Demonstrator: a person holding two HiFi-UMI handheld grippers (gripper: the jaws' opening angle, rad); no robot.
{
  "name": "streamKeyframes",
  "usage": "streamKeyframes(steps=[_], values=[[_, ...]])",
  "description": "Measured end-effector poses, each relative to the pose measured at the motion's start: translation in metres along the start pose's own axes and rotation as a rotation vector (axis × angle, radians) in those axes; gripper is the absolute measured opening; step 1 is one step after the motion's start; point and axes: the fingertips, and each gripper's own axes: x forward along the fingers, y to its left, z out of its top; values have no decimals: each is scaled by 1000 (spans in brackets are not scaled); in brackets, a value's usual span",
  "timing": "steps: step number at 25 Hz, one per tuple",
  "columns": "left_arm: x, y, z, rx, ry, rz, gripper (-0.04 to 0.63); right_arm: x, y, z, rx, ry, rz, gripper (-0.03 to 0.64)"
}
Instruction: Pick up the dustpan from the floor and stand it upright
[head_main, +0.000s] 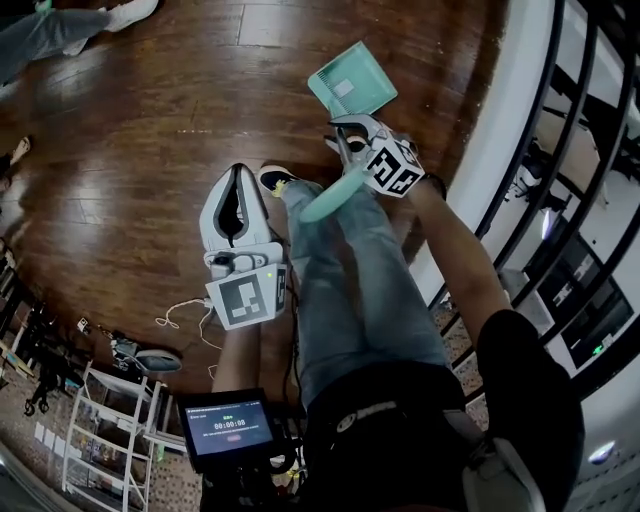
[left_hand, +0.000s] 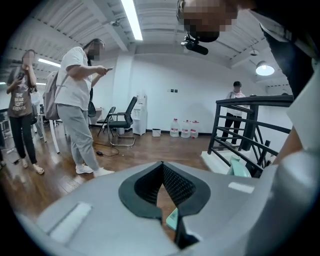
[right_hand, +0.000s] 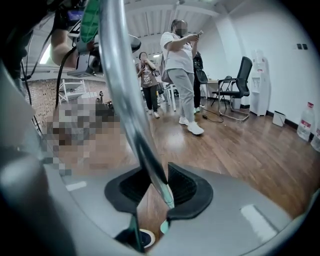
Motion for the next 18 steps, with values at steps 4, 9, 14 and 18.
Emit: streamKeyframes(steps=[4, 9, 14, 18], values=[[0, -6, 5, 8, -11, -10, 20, -4, 0, 1, 18, -4, 14, 152], [2, -5, 0, 15, -5, -13, 20, -4, -6, -6, 47, 3, 7, 174], [-29, -9, 21, 32, -15, -10, 20, -44, 8, -10, 64, 59, 10, 181], [-47, -16, 48, 77, -46, -20, 19, -89, -3, -3, 33, 89, -11, 181]])
